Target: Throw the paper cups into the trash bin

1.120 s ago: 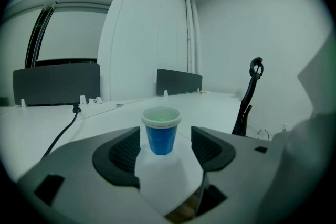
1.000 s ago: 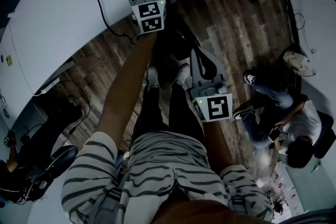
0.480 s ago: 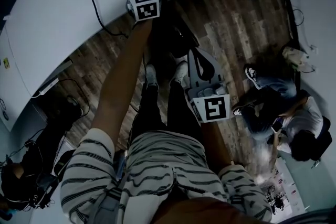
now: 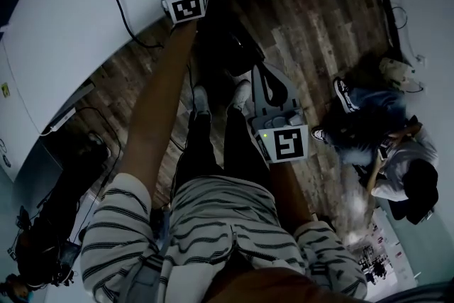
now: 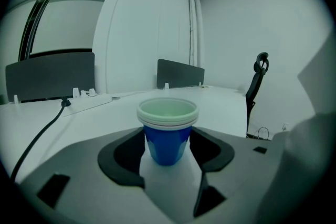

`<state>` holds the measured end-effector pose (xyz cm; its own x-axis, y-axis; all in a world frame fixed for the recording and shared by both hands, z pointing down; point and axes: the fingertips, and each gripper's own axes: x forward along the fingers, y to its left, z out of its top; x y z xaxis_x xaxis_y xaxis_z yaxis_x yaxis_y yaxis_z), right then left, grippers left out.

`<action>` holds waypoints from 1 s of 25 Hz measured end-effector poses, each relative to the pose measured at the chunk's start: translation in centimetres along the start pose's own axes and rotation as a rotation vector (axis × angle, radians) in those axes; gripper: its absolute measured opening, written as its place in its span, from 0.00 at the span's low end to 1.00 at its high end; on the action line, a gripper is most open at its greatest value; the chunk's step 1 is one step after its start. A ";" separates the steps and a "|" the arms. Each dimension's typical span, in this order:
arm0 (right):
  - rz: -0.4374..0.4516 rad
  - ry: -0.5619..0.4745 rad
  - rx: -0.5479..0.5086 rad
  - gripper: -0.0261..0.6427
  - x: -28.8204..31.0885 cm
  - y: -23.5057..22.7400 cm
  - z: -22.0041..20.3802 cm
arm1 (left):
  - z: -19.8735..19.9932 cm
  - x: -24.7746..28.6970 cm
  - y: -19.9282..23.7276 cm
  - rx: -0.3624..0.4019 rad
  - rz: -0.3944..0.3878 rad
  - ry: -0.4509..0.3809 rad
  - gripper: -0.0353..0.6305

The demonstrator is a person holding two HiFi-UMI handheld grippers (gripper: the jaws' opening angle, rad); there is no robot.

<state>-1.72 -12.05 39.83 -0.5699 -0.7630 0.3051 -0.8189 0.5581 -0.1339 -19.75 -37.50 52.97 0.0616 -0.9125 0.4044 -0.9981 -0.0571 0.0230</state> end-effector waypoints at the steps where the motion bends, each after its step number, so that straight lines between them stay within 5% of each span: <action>1: -0.003 -0.002 0.001 0.05 0.0 -0.1 0.0 | 0.3 -0.2 0.0 -0.002 -0.001 -0.009 0.48; 25: -0.028 -0.050 -0.022 0.05 -2.3 1.0 2.7 | 5.9 -6.9 -2.0 0.005 -0.029 -0.091 0.47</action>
<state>-1.36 -10.61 36.44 -0.5502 -0.7932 0.2611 -0.8330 0.5433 -0.1051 -18.21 -33.52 44.75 0.0902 -0.9436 0.3186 -0.9959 -0.0855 0.0287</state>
